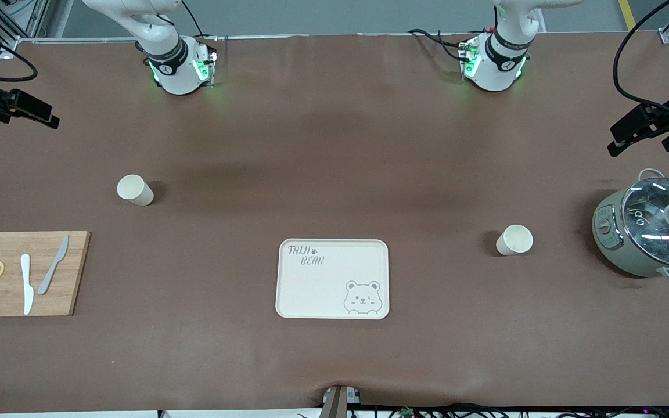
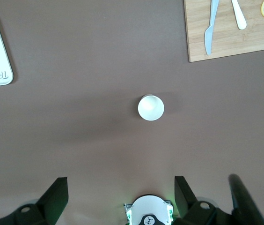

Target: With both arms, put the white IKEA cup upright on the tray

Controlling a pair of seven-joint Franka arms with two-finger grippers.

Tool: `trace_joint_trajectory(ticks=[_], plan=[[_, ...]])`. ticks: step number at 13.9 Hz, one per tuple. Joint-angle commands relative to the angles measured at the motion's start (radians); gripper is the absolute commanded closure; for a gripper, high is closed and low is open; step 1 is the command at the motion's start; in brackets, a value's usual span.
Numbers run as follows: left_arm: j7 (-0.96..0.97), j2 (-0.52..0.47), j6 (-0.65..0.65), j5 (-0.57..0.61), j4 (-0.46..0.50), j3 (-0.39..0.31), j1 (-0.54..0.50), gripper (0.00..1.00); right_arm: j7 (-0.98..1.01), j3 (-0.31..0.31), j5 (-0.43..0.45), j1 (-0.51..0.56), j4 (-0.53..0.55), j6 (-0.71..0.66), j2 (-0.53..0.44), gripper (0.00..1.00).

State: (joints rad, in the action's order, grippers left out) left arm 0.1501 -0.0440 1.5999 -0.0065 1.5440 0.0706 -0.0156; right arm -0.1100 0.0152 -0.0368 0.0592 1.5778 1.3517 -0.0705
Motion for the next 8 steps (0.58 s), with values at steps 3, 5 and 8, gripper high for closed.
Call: trace_joint_trajectory(ticks=[3,5,8], plan=[[-0.006,-0.011,-0.024,0.019,0.004,-0.002,0.002,0.00,-0.011,0.011,0.002,0.014,0.004,-0.002,-0.008,0.00],[-0.014,0.009,-0.024,0.091,-0.008,0.008,0.006,0.00,-0.011,0.011,0.002,0.016,0.004,0.000,-0.008,0.00],[-0.001,0.048,-0.017,0.092,0.008,0.015,0.013,0.00,-0.011,0.011,0.002,0.016,0.004,0.000,-0.008,0.00]])
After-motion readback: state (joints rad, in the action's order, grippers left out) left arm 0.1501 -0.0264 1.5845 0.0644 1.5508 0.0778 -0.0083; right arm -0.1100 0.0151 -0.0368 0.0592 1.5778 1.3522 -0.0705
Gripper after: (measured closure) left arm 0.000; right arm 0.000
